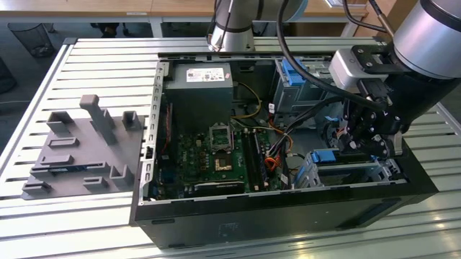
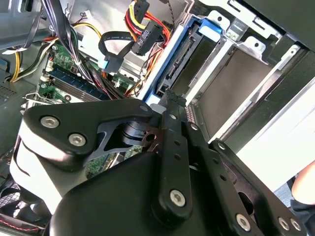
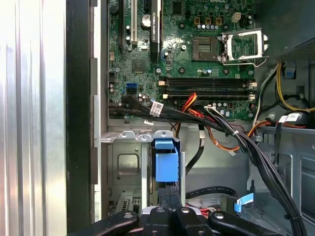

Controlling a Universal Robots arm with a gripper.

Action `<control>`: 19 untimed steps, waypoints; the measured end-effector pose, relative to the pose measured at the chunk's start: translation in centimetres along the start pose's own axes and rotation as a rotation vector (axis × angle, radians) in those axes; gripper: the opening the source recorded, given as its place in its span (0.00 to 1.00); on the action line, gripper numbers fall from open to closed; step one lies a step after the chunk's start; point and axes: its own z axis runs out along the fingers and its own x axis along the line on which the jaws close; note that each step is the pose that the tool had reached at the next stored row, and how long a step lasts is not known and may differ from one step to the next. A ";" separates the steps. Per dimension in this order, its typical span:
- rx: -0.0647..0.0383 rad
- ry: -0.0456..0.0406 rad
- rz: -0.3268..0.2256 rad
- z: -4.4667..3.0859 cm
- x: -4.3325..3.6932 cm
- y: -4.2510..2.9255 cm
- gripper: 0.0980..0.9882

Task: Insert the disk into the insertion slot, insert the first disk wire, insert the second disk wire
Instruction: 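Insert the first disk wire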

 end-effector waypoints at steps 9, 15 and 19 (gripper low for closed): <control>0.000 -0.0001 0.000 -1.24 -0.08 0.00 0.01; 0.000 -0.0013 0.000 -1.28 -0.10 -0.22 0.01; 0.000 -0.0018 0.000 -1.28 -0.12 -0.81 0.01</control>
